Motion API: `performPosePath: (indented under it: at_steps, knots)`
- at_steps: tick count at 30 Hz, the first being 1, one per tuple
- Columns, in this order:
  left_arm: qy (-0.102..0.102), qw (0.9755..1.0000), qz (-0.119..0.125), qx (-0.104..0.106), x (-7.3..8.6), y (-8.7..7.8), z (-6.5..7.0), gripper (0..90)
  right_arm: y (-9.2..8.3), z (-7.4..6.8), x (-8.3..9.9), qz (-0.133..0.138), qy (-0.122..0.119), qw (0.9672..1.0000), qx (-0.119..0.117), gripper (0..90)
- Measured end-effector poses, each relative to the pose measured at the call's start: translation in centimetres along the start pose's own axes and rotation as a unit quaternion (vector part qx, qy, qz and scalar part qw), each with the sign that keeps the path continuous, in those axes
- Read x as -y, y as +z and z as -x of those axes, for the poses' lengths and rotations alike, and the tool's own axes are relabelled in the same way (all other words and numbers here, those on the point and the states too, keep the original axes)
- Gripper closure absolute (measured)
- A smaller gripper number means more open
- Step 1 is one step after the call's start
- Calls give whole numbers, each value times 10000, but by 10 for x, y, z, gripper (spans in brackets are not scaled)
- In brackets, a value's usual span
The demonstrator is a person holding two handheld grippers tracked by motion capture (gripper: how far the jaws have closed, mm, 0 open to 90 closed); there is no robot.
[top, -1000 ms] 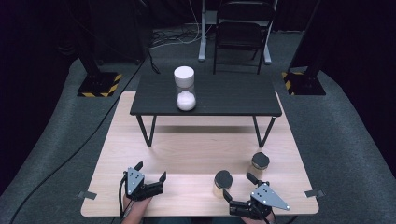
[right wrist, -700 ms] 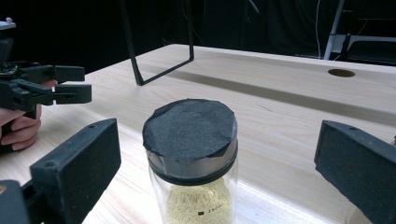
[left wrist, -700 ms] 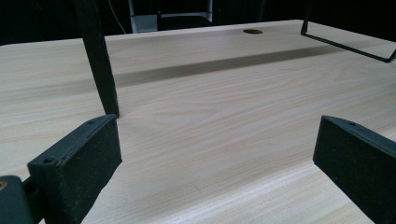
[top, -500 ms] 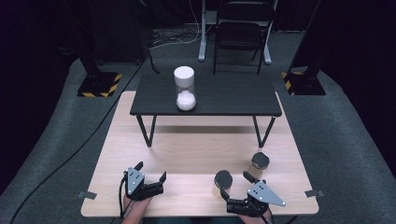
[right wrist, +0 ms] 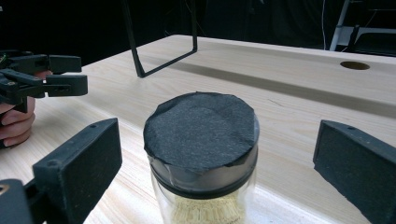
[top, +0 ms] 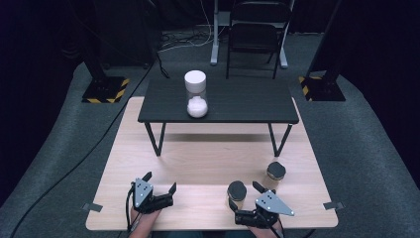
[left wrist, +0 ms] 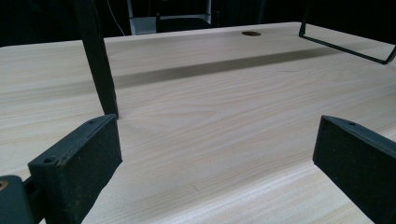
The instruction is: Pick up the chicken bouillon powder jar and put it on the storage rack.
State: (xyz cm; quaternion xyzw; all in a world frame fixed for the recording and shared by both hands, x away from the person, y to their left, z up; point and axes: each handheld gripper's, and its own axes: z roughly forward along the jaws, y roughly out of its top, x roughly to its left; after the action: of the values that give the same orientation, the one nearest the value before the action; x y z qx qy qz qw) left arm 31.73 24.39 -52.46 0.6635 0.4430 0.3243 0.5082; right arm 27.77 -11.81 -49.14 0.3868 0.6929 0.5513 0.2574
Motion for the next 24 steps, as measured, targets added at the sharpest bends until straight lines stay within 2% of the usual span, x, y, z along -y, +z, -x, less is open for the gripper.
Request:
performPosePath:
  at_steps: [8,13,17,21,24]
  knots:
    - [-23,10000,6,0,0,0,-1,8,7,-1,1,-27,-35,10000,-47,26]
    - [-19,10000,14,4,0,0,0,8,11,-1,2,-32,10,9999,-153,45]
    - [-70,10000,30,27,0,0,-1,8,12,-1,1,-33,8,9999,-165,82]
    - [-38,10000,23,26,0,0,-1,8,13,-1,1,-39,-13,10000,-47,212]
    - [-43,10000,24,29,0,0,-1,8,13,-2,1,-85,-37,9999,-135,329]
